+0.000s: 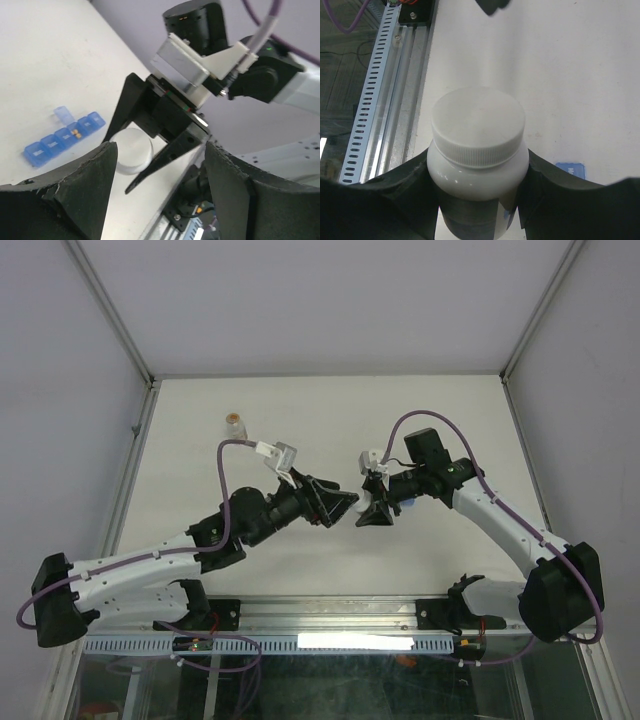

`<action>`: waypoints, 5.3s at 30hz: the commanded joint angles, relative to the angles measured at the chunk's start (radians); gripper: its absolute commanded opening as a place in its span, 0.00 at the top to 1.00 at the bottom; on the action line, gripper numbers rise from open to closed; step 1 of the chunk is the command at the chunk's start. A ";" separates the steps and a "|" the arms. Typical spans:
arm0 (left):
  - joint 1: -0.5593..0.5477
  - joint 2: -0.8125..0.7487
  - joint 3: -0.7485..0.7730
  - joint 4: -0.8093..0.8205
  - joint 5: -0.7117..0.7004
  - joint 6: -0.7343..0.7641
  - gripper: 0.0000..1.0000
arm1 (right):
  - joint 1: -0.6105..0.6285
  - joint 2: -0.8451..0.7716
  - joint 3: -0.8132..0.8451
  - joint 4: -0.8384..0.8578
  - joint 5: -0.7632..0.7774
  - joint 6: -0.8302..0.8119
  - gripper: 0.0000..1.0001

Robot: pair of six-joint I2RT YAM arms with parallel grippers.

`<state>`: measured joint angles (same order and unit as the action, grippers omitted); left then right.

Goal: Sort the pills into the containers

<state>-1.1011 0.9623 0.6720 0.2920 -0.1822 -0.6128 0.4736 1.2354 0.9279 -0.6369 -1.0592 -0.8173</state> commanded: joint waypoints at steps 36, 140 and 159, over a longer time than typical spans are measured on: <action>-0.037 0.238 0.233 -0.232 0.006 0.149 0.69 | 0.001 -0.019 0.050 0.043 -0.017 0.004 1.00; 0.104 0.276 0.153 -0.156 0.666 1.176 0.37 | -0.001 -0.010 0.048 0.032 -0.027 -0.009 1.00; 0.116 -0.110 -0.338 0.344 0.200 0.375 0.01 | 0.000 -0.002 0.046 0.031 -0.019 -0.013 1.00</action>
<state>-0.9928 0.9112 0.3897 0.4595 0.1890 0.0578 0.4763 1.2373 0.9310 -0.6472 -1.0534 -0.8356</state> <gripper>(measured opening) 0.990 0.545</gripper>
